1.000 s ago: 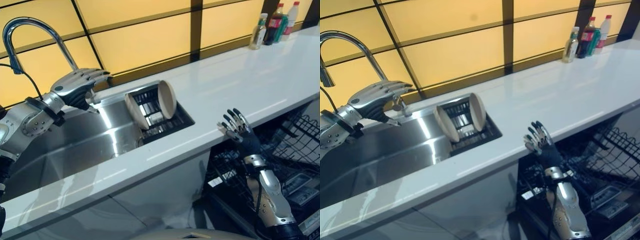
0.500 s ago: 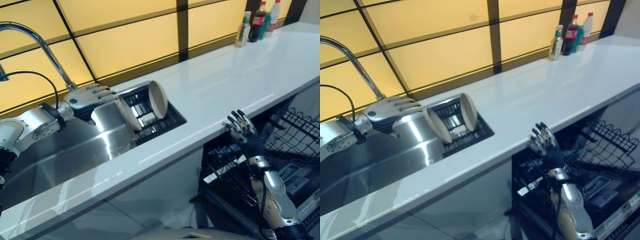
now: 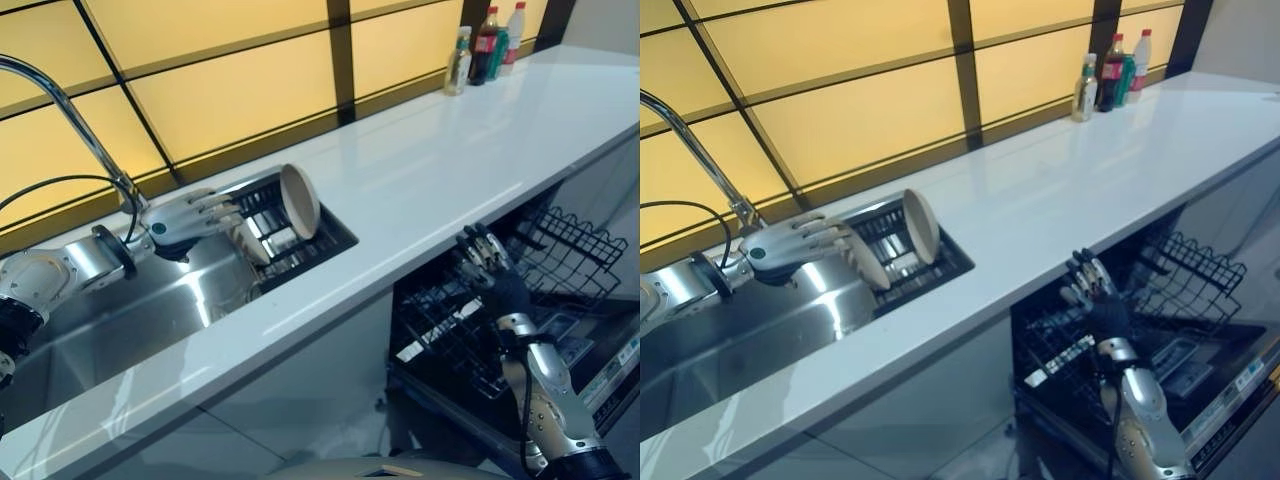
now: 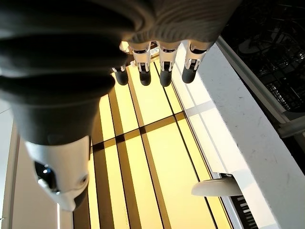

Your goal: Pick up plates and place into dishwasher.

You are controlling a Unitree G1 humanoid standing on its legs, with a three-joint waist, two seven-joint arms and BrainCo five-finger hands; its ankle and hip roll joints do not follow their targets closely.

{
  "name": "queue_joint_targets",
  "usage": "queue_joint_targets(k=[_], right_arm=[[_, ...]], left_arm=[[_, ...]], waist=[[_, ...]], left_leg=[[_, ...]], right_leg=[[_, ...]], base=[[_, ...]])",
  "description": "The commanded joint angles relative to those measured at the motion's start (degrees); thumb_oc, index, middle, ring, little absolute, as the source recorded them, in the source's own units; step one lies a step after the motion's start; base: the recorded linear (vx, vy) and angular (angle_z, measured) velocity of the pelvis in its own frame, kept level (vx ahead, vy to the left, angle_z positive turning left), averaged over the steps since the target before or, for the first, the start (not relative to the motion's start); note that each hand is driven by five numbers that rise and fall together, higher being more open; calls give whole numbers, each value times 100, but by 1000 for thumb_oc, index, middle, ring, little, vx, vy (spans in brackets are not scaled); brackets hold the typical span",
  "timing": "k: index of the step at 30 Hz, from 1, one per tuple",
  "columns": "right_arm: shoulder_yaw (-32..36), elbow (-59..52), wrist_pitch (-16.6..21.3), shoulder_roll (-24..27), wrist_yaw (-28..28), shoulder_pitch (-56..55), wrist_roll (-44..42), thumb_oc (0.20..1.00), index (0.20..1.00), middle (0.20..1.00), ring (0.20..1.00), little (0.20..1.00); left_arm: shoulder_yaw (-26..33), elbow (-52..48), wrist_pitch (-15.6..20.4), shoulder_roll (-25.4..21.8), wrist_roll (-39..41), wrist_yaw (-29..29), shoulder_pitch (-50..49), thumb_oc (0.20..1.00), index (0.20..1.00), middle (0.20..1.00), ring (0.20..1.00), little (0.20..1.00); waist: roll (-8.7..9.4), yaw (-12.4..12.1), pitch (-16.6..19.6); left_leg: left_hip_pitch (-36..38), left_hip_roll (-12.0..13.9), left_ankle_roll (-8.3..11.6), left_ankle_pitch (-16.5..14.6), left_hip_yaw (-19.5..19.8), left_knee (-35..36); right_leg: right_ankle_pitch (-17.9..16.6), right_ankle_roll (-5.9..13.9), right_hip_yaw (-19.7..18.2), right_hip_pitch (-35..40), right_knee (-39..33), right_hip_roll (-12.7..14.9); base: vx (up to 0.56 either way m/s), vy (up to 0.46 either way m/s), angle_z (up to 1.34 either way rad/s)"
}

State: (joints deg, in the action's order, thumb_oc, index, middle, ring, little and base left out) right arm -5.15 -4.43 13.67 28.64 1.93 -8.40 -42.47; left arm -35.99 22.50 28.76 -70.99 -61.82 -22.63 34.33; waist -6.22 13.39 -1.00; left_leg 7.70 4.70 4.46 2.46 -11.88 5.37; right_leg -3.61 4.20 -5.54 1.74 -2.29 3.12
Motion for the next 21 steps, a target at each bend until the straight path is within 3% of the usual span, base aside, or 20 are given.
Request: queue_joint_targets(k=[1, 10, 21], right_arm=[[-144, -574, 333, 236, -37, 123, -137, 1000, 1000, 1000, 1000, 1000], [-185, -567, 354, 314, -107, 127, -201, 1000, 1000, 1000, 1000, 1000], [-198, -536, 333, 393, -152, 119, -218, 1000, 1000, 1000, 1000, 1000]], left_arm=[[148, 311, -439, -264, 159, 75, 286, 1000, 1000, 1000, 1000, 1000], [-15, 452, -486, -318, 56, 206, 324, 1000, 1000, 1000, 1000, 1000], [-132, 728, -615, 12, -294, -275, 281, 1000, 1000, 1000, 1000, 1000]], waist=[[151, 140, 38], [131, 135, 48], [154, 174, 54]], left_leg=[[-214, -141, -324, -564, 22, -327], [-203, -96, -294, -532, 3, -317], [-216, -80, -275, -534, -28, -372]], right_leg=[[406, 630, 86, -234, 610, 313], [422, 608, 147, -188, 546, 282], [427, 589, 176, -183, 534, 284]], base=[[25, -38, -4], [16, -25, -5], [19, -6, 0]])
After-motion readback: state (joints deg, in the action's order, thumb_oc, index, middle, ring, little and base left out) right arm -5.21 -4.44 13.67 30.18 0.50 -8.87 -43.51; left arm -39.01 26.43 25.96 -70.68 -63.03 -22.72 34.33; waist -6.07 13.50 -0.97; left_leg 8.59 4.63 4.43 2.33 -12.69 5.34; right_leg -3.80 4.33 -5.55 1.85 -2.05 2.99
